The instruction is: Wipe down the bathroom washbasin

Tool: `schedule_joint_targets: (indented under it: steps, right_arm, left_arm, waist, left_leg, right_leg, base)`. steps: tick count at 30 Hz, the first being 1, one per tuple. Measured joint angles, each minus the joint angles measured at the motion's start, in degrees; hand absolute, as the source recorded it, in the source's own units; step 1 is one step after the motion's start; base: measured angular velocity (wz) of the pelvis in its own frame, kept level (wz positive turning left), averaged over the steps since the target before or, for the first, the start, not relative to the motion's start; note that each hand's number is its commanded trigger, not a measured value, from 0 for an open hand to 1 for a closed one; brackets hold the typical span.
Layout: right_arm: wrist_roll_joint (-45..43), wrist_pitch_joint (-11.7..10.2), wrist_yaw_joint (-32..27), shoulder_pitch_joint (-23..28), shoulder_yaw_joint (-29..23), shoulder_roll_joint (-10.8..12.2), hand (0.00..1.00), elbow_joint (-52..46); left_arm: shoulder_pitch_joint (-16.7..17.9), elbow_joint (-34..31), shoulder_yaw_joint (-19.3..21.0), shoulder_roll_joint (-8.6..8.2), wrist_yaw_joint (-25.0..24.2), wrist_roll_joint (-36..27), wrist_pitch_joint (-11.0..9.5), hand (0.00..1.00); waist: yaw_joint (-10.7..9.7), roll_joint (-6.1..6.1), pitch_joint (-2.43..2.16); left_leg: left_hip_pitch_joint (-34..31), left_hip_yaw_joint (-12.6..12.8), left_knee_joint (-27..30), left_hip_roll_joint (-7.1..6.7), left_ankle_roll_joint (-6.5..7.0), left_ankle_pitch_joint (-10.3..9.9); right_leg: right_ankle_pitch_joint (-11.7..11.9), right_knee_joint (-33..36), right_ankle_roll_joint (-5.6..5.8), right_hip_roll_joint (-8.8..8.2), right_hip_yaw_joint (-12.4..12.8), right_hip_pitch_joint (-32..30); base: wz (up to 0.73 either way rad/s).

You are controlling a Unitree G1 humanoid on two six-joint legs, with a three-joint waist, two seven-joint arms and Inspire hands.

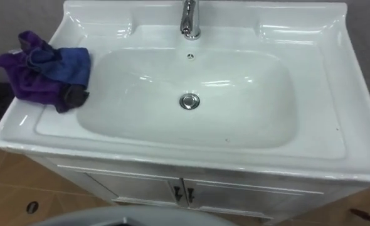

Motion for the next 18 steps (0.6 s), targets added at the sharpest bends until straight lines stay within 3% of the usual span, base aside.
schedule_joint_targets:
  steps: [7, 9, 18]
  right_arm:
    - [0.1, 0.2, 0.1, 0.2, 0.0, 0.8, 0.0, 0.0]
    - [0.9, 0.8, 0.1, 0.1, 0.0, 1.4, 0.0, 0.0]
    - [0.9, 0.8, -0.1, -0.2, -0.1, 2.4, 0.0, -0.1]
  left_arm:
    - [-0.9, 0.7, -0.5, -1.7, -4.4, -0.5, 0.2, 0.0]
    - [-1.4, 0.9, -1.2, -2.19, -6.1, -0.6, 0.6, 0.0]
    - [-3.3, 3.5, -2.4, -2.19, -12.3, -1.0, 2.0, 0.0]
  waist:
    - [-0.5, -1.08, 0.03]
    - [-0.5, -1.67, 0.31]
    - [-1.6, -1.66, 0.45]
  left_leg:
    - [0.8, 3.2, -0.4, 0.09, 0.01, 0.0]
    - [0.9, 3.6, -0.4, 0.1, 0.09, -0.1]
    - [1.4, 4.3, -0.8, 0.17, 0.77, -0.5]
  right_leg:
    - [0.0, 0.2, 0.04, 0.13, 2.3, -0.6]
    - [0.1, 0.0, 0.18, 0.42, 3.4, -0.6]
    - [0.9, -1.2, 0.63, 1.05, 4.6, -0.3]
  base:
    - [-0.22]
    - [-0.11]
    - [-0.07]
